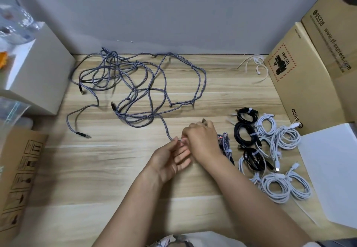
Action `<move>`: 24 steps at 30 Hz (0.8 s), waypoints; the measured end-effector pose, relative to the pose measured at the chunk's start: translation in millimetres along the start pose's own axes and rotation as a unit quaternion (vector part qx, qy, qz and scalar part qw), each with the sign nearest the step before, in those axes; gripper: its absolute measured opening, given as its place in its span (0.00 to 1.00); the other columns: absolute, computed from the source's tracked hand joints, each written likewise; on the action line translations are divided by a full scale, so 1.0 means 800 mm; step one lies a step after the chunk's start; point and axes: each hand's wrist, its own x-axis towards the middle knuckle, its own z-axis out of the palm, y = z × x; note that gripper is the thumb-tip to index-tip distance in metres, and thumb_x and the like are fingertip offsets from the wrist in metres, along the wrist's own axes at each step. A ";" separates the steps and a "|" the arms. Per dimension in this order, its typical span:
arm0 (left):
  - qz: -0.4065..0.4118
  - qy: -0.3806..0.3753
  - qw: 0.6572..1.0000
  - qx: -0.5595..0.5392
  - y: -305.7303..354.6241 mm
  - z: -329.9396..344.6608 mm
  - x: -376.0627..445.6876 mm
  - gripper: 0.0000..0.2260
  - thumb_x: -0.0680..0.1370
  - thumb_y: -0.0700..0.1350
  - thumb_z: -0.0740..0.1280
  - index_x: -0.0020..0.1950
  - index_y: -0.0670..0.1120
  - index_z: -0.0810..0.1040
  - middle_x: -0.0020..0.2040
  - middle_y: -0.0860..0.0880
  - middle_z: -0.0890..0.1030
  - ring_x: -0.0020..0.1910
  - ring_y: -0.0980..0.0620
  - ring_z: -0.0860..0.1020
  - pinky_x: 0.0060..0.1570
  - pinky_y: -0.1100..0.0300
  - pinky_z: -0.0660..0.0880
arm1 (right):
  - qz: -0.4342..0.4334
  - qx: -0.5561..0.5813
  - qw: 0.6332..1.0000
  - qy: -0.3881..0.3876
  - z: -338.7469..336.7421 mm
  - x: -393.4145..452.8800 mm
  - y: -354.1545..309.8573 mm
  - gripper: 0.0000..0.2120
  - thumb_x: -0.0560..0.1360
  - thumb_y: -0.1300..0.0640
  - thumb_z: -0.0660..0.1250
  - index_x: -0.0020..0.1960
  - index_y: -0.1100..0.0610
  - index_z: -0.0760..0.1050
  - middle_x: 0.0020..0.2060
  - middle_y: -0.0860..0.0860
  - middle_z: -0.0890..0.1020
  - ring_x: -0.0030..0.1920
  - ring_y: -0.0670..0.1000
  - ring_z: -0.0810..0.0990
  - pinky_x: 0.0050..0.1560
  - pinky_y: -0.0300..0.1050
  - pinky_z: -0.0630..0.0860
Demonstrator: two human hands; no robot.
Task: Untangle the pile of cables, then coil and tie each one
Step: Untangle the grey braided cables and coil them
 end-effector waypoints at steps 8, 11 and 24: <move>0.185 0.048 0.975 -0.116 0.021 0.000 -0.019 0.12 0.83 0.41 0.53 0.44 0.43 0.73 0.26 0.52 0.79 0.24 0.58 0.78 0.28 0.64 0.75 | 0.048 0.262 0.963 0.025 -0.011 -0.064 -0.033 0.05 0.73 0.52 0.69 0.47 0.51 0.76 0.40 0.46 0.80 0.45 0.52 0.79 0.45 0.45 0.72; 0.259 0.003 0.960 -0.109 0.052 -0.011 -0.038 0.12 0.83 0.44 0.52 0.43 0.45 0.72 0.25 0.54 0.73 0.21 0.59 0.70 0.26 0.69 0.71 | 0.058 0.281 0.958 -0.026 0.006 -0.080 -0.021 0.02 0.74 0.56 0.67 0.45 0.51 0.74 0.33 0.43 0.72 0.41 0.51 0.74 0.44 0.47 0.71; 0.363 -0.089 0.926 0.042 0.083 -0.011 -0.115 0.17 0.80 0.45 0.54 0.41 0.44 0.81 0.32 0.52 0.79 0.32 0.57 0.77 0.44 0.60 0.78 | 0.085 0.431 0.892 0.110 -0.011 -0.091 -0.016 0.15 0.71 0.63 0.68 0.52 0.47 0.72 0.51 0.44 0.74 0.38 0.35 0.68 0.48 0.41 0.69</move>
